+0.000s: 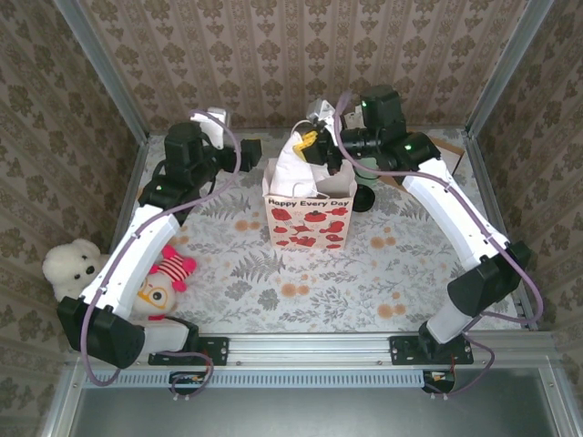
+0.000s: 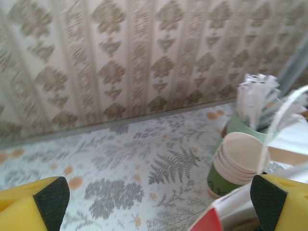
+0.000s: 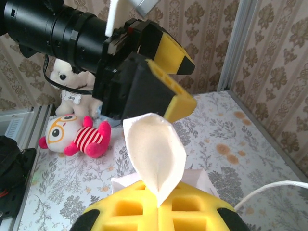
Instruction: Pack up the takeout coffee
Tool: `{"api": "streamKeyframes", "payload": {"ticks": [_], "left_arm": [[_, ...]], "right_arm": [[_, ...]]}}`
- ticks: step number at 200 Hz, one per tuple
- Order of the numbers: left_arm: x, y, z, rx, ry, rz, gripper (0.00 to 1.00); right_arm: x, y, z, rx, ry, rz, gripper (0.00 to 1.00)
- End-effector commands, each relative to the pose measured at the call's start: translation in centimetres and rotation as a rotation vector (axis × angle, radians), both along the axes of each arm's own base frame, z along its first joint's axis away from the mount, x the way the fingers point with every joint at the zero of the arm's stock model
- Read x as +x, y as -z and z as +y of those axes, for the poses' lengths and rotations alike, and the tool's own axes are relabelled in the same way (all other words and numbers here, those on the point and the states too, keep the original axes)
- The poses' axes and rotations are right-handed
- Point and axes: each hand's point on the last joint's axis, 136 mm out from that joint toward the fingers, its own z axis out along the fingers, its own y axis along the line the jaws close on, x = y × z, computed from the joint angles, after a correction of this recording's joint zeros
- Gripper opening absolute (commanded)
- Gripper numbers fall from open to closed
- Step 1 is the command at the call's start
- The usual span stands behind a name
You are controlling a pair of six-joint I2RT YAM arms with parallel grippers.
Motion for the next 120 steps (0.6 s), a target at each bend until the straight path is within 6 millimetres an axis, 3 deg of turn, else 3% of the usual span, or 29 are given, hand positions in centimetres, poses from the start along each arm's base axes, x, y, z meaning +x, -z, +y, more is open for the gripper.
{"api": "streamKeyframes", "payload": {"ticks": [1,37,79,120], "left_arm": [[0.4,3.4,3.3,-0.093,-0.227,0.177,1.00],[0.2,5.9,3.9,-0.194,-0.262,0.303,1.00],[0.5,6.4,3.8,-0.233,-0.263,0.332,1.00],[1.1,7.0,3.1,-0.242,-0.244,0.363,1.00]], "right_arm": [[-0.8,-0.2,1.3,0.019,-0.042,0.023,0.00],[-0.4,0.9,1.8,0.017,-0.017,0.089,0.00],[1.2,2.7,1.8,0.007,0.139,0.240,0.00],[0.2,3.1,2.2,0.013,0.209,0.332,0.00]]}}
